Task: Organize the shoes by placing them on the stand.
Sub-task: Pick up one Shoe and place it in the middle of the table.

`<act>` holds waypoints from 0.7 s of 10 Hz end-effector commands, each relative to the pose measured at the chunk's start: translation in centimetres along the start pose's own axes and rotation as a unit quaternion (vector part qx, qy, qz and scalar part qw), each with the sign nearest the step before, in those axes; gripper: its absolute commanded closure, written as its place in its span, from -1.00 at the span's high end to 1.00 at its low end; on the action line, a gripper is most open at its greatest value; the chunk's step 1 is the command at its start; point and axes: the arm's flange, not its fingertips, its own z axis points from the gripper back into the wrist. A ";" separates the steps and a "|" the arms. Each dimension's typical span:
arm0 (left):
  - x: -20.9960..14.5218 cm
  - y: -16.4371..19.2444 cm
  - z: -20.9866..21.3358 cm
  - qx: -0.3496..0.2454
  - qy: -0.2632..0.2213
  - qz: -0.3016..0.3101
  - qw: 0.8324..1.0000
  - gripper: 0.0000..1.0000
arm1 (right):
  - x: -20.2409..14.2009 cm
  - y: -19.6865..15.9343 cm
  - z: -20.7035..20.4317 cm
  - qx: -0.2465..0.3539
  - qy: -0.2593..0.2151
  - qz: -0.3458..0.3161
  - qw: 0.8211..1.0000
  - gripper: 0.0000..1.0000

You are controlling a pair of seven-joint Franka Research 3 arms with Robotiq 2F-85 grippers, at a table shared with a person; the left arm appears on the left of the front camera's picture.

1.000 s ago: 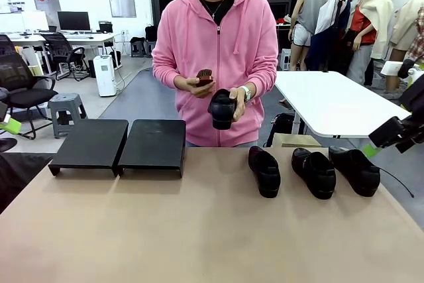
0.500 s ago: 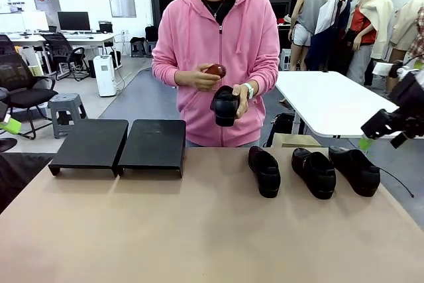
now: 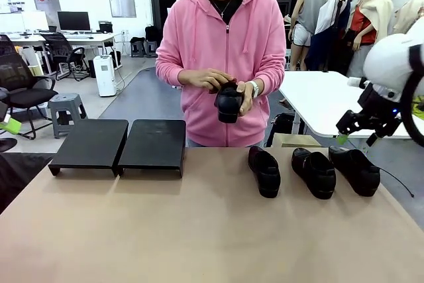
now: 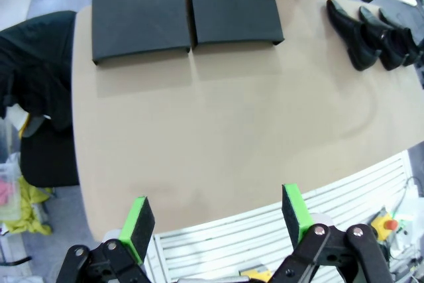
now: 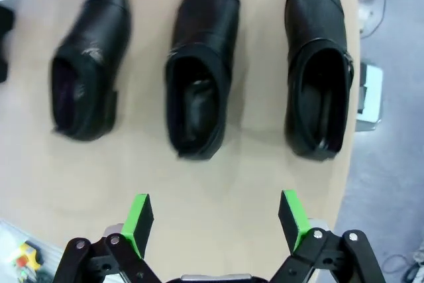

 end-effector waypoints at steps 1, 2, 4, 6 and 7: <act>0.2 0.1 0.0 -0.007 -0.005 0.000 1.000 1.00 | 2.3 -1.5 -4.3 0.004 -0.003 -0.009 1.000 1.00; 0.2 0.1 0.0 -0.007 -0.005 0.000 1.000 1.00 | 2.8 -2.2 -6.6 0.003 -0.004 0.001 1.000 1.00; 0.2 0.1 0.0 -0.007 -0.005 0.000 1.000 1.00 | 3.3 -2.4 -9.7 0.029 -0.004 0.024 0.999 1.00; 0.2 0.1 0.0 -0.007 -0.005 0.000 1.000 1.00 | 3.8 -1.7 -11.2 0.024 0.006 0.027 0.999 1.00; 0.2 0.1 0.0 -0.007 -0.005 0.000 1.000 1.00 | 3.9 -1.0 -11.8 0.016 0.017 0.029 0.999 1.00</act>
